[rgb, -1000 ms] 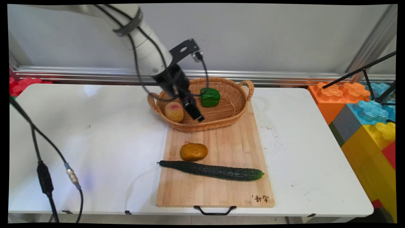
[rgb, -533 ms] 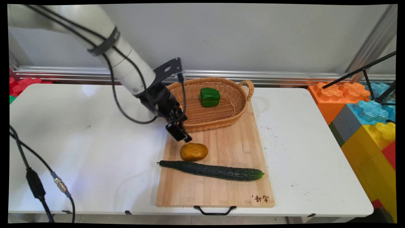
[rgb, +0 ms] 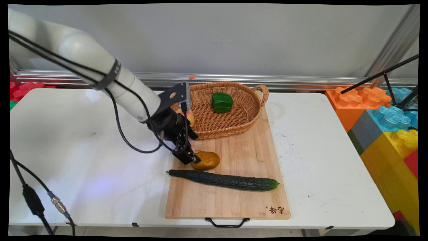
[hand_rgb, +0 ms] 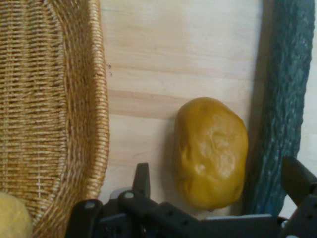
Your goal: Pick up the potato from the cutting board
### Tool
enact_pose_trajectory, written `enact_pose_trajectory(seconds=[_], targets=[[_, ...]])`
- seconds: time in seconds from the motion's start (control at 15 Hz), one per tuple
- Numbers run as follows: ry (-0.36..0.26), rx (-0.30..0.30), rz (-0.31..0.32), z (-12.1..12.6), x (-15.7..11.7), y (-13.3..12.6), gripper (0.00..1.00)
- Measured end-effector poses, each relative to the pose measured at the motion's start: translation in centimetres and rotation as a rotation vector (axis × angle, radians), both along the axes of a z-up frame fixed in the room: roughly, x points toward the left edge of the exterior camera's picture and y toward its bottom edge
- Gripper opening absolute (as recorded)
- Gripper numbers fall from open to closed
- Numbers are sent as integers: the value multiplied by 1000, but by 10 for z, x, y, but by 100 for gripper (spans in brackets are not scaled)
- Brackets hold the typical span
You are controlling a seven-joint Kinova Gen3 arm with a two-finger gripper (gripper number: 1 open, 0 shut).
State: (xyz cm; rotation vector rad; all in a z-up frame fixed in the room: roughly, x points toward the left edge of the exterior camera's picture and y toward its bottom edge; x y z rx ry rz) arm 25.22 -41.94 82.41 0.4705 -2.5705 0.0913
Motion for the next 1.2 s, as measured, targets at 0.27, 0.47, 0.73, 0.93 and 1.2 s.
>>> enact_pose_trajectory(seconds=[0.27,0.47,0.73,0.93,1.2], targets=[[5,-34,-14,-19,-6,1,100],[8,-53,-24,-30,-10,0,100],[9,-66,-38,-40,-14,1,100],[8,-72,-50,-44,-17,3,100],[0,-78,-60,-46,-19,5,0]])
